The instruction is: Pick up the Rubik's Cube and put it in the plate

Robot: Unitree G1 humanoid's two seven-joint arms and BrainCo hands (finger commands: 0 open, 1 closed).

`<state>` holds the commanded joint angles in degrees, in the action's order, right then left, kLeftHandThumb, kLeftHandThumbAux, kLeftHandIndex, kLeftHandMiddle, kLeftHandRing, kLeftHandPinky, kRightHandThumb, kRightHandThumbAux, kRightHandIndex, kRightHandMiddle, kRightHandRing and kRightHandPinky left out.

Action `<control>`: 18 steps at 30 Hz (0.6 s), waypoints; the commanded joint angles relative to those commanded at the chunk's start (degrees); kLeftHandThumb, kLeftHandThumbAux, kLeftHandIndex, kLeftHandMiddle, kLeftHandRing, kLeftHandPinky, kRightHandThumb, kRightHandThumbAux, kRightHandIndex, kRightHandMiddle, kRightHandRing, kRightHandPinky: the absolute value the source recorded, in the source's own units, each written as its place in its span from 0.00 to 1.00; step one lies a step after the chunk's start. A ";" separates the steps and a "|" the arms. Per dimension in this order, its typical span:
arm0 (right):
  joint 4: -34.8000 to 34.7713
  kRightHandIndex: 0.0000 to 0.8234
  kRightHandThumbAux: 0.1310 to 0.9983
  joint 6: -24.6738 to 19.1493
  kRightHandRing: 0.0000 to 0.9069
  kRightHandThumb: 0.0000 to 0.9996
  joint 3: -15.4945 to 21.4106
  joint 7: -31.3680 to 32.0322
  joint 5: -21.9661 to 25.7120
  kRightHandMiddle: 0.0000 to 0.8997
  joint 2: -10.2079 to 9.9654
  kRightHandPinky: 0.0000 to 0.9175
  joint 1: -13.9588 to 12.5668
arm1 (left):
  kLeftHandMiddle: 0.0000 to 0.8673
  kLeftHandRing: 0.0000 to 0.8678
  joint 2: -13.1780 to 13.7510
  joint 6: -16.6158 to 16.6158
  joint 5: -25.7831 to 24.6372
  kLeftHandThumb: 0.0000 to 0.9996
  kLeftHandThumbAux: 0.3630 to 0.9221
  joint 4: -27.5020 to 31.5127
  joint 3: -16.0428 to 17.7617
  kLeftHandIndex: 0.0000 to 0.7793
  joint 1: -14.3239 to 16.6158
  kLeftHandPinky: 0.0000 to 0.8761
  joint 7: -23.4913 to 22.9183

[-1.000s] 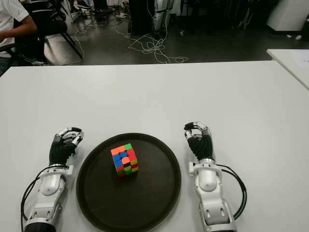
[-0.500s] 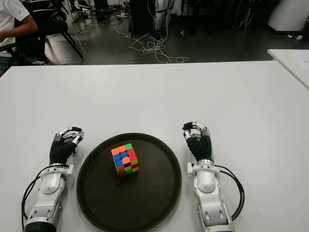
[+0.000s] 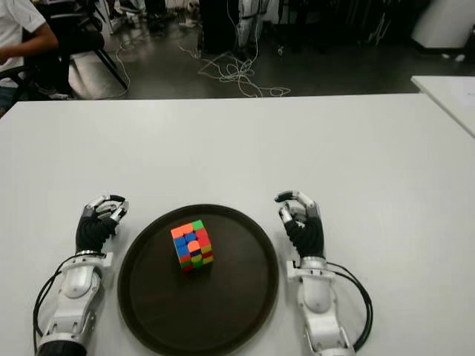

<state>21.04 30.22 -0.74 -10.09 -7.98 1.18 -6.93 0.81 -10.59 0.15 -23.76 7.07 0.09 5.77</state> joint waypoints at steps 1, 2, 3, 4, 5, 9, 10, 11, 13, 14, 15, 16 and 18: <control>0.40 0.53 0.68 0.63 0.95 0.68 0.08 0.21 0.00 0.93 0.04 0.93 0.02 | 0.93 0.95 0.00 0.02 -0.10 0.70 0.62 -0.02 0.02 0.57 -0.02 0.92 -0.13; 0.75 0.53 0.68 1.18 0.95 0.68 0.15 0.41 0.02 0.94 0.07 0.93 0.06 | 0.93 0.95 -0.01 0.11 -0.25 0.70 0.62 -0.05 0.10 0.57 -0.02 0.92 -0.31; 1.03 0.53 0.68 1.60 0.95 0.68 0.22 0.56 0.04 0.94 0.09 0.93 0.11 | 0.93 0.95 -0.02 0.17 -0.35 0.70 0.62 -0.08 0.17 0.57 -0.01 0.92 -0.44; 1.23 0.53 0.68 1.87 0.95 0.68 0.27 0.66 0.06 0.94 0.09 0.93 0.15 | 0.93 0.95 -0.04 0.20 -0.40 0.70 0.62 -0.09 0.22 0.57 -0.01 0.92 -0.51; 1.48 0.53 0.68 2.21 0.95 0.68 0.30 0.82 0.13 0.94 0.13 0.93 0.20 | 0.93 0.95 -0.07 0.32 -0.50 0.70 0.62 -0.04 0.29 0.57 0.00 0.92 -0.59; 2.39 0.53 0.69 3.59 0.95 0.68 0.42 1.09 0.39 0.94 0.32 0.93 0.31 | 0.93 0.95 -0.18 0.75 -0.34 0.70 0.62 0.39 0.29 0.57 -0.17 0.92 -0.36; 2.59 0.53 0.69 3.89 0.95 0.68 0.49 0.91 0.33 0.94 0.29 0.93 0.37 | 0.93 0.95 -0.21 0.70 -0.29 0.70 0.62 0.40 0.29 0.57 -0.17 0.92 -0.28; 2.74 0.53 0.69 4.12 0.95 0.68 0.54 0.79 0.29 0.94 0.27 0.93 0.42 | 0.94 0.96 -0.23 0.66 -0.26 0.70 0.62 0.41 0.29 0.57 -0.18 0.93 -0.24; 3.18 0.53 0.69 4.59 0.95 0.68 0.69 0.70 0.38 0.93 0.23 0.93 0.58 | 0.94 0.96 -0.23 0.47 -0.17 0.70 0.62 0.39 0.27 0.57 -0.20 0.93 -0.20; 3.41 0.53 0.69 4.76 0.95 0.68 0.80 0.63 0.43 0.93 0.19 0.93 0.67 | 0.94 0.96 -0.25 0.33 -0.21 0.70 0.62 0.36 0.29 0.57 -0.20 0.93 -0.24; 3.57 0.53 0.69 4.89 0.95 0.68 0.90 0.58 0.44 0.93 0.15 0.93 0.73 | 0.94 0.96 -0.27 0.24 -0.25 0.70 0.62 0.34 0.30 0.57 -0.21 0.93 -0.28; 3.75 0.53 0.69 5.02 0.95 0.68 1.02 0.44 0.43 0.93 0.08 0.93 0.81 | 0.94 0.96 -0.31 0.08 -0.36 0.70 0.62 0.32 0.32 0.57 -0.21 0.93 -0.39; 3.98 0.53 0.69 5.20 0.95 0.68 1.18 0.31 0.39 0.93 0.00 0.93 0.90 | 0.94 0.96 -0.35 -0.10 -0.48 0.70 0.62 0.30 0.35 0.57 -0.21 0.93 -0.51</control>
<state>25.02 35.42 0.44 -9.79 -7.59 1.18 -6.03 0.46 -10.69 -0.33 -23.46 7.42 -0.12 5.26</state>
